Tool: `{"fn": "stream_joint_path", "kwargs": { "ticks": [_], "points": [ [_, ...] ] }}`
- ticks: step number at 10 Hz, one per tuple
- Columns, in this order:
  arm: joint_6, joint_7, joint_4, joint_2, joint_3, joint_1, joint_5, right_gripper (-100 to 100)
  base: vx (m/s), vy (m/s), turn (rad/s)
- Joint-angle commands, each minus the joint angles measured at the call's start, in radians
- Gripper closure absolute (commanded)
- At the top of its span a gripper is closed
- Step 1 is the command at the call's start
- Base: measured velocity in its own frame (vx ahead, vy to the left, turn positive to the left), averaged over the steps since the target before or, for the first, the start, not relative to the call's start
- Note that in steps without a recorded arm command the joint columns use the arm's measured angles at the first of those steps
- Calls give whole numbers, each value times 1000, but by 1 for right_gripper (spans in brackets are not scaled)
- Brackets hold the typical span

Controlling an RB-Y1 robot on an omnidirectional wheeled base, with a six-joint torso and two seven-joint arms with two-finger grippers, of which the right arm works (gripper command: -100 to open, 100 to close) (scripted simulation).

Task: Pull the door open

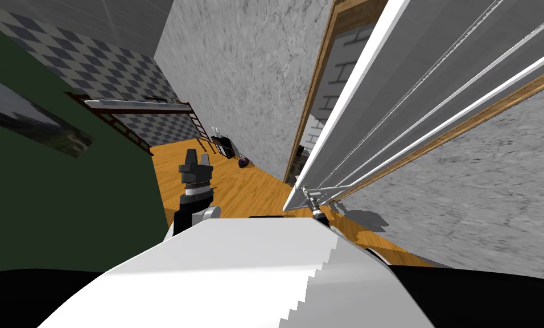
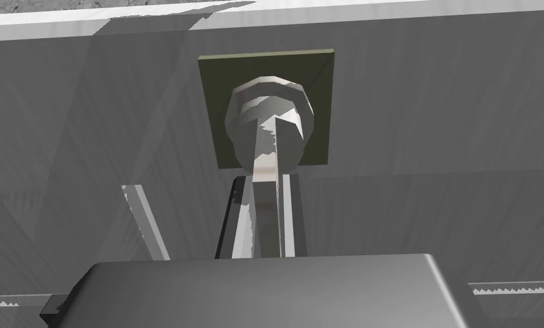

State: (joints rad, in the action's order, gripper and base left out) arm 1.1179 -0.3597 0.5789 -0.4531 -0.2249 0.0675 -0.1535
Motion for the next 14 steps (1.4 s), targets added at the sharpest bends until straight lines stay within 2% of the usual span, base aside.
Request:
{"fn": "stream_joint_path", "kwargs": {
  "ticks": [1, 2, 3, 4, 7, 9, 11, 13, 14],
  "points": [
    [-34, 6, 26, 15, -11, 3, 10, 100, -145, -32, 46],
    [-43, 9, 31, 19, -11, -2, 12, 100, -126, -49, 33],
    [-69, 17, 45, 29, -10, -16, 17, 100, -164, -97, 58],
    [-69, 17, 45, 29, -10, -16, 17, 100, -126, -88, 48],
    [-128, 36, 78, 50, -8, -47, 29, 100, -151, -122, 81],
    [-156, 45, 93, 61, -7, -62, 35, 100, -123, -149, 72],
    [-150, 44, 82, 69, -14, -65, 38, 100, -27, -59, 29],
    [-113, 23, 73, 43, -33, -50, 37, 100, -87, -19, 216],
    [-86, 9, 64, 24, -45, -41, 35, 100, -167, -90, 222]
  ]
}}
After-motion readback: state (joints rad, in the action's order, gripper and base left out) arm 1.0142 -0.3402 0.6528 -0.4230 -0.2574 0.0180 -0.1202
